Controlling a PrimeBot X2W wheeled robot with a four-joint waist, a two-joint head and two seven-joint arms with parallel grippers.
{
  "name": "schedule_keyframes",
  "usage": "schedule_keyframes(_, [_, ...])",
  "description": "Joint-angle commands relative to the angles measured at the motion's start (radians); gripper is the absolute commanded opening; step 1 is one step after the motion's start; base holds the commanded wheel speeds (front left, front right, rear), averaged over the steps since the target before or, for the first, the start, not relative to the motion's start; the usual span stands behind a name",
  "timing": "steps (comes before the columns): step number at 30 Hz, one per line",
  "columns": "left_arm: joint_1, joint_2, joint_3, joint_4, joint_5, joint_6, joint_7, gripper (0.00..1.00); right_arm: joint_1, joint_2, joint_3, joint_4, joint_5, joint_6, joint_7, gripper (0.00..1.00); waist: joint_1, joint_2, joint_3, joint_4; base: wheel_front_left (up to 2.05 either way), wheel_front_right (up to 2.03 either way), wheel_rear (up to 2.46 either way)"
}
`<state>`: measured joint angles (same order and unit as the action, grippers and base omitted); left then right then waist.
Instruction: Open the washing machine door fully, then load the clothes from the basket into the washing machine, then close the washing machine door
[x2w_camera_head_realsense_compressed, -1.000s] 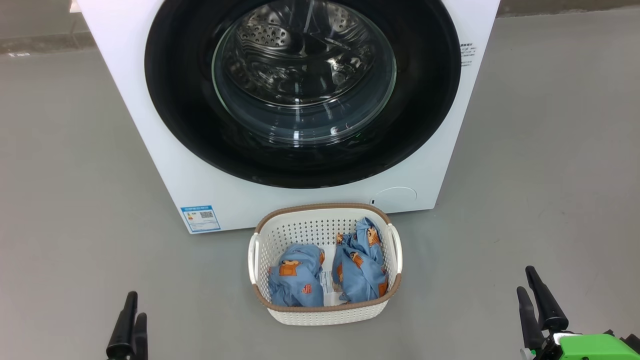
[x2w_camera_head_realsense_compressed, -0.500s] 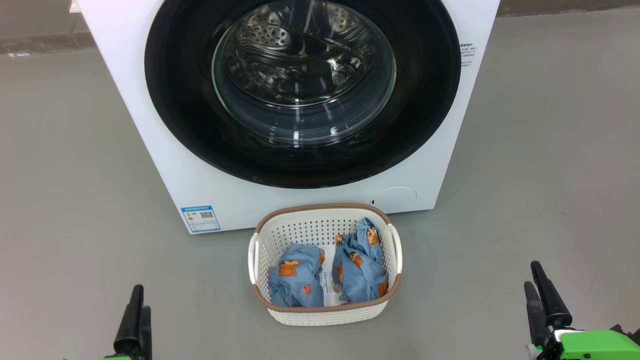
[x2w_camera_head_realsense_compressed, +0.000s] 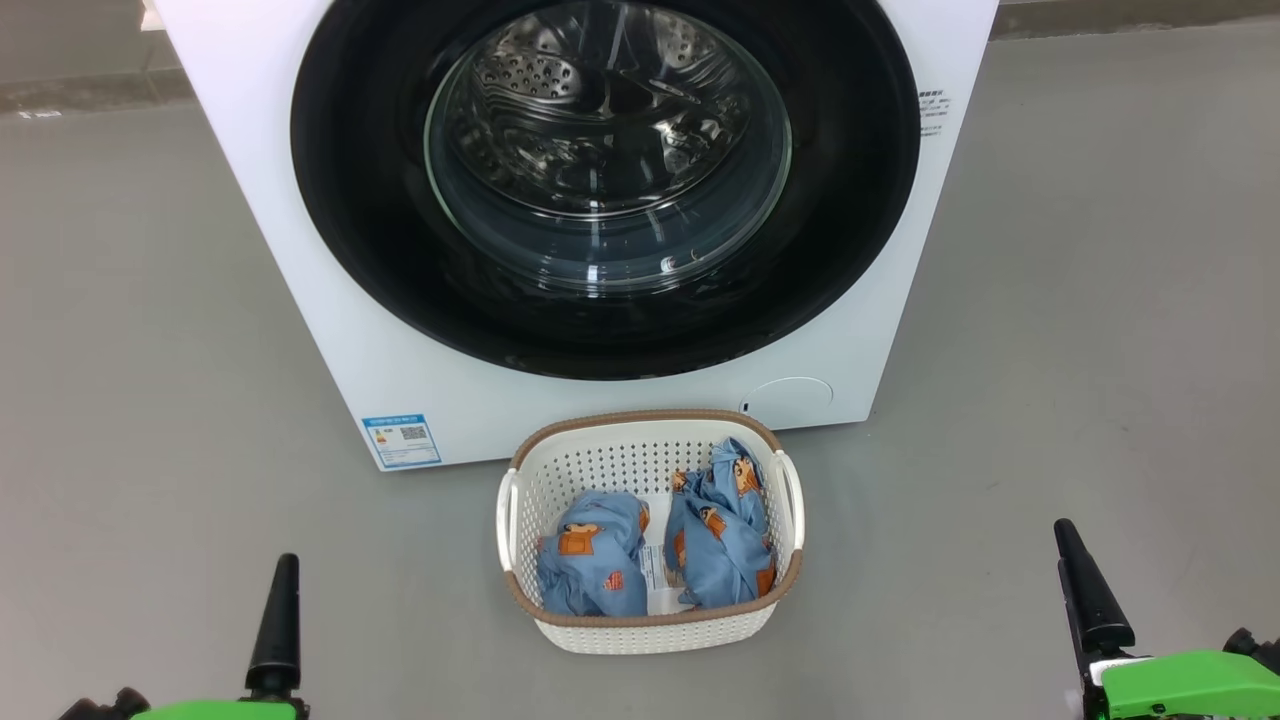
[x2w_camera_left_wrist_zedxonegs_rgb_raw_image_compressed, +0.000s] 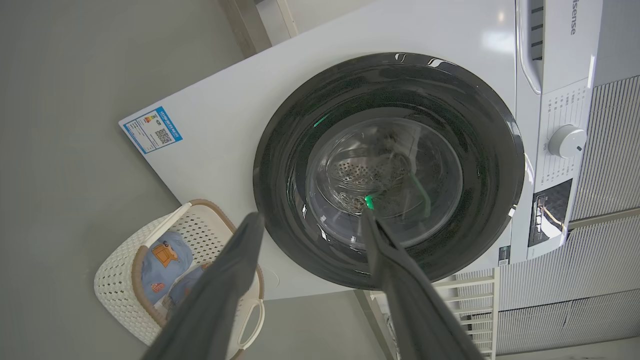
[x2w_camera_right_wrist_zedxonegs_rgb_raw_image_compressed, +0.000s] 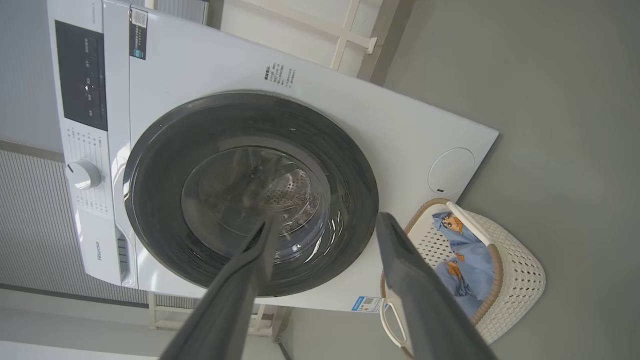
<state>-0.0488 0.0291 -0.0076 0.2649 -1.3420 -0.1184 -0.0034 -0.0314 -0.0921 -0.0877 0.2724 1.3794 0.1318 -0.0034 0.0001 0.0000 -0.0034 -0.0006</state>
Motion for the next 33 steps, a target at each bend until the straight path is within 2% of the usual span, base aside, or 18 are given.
schedule_keyframes(1, [-0.045, 0.016, 0.005, -0.033, 0.033, -0.004, -0.011, 1.00, -0.024, -0.020, 0.009, -0.027, -0.035, 0.000, -0.012, 1.00, -0.0001, 0.0000, 0.000, 0.000, 0.00, 0.00, 0.00])
schedule_keyframes(19, [-0.046, 0.013, -0.016, -0.054, 0.369, -0.006, -0.064, 1.00, -0.029, -0.011, -0.014, -0.037, -0.444, -0.001, -0.065, 1.00, -0.0001, 0.0000, -0.002, 0.004, 0.00, 0.00, 0.00])
schedule_keyframes(33, [-0.050, 0.014, -0.048, -0.056, 0.576, -0.007, -0.102, 1.00, -0.029, -0.004, -0.014, -0.019, -0.625, -0.001, -0.103, 1.00, -0.0001, 0.0000, -0.004, 0.005, 0.00, 0.00, 0.00])
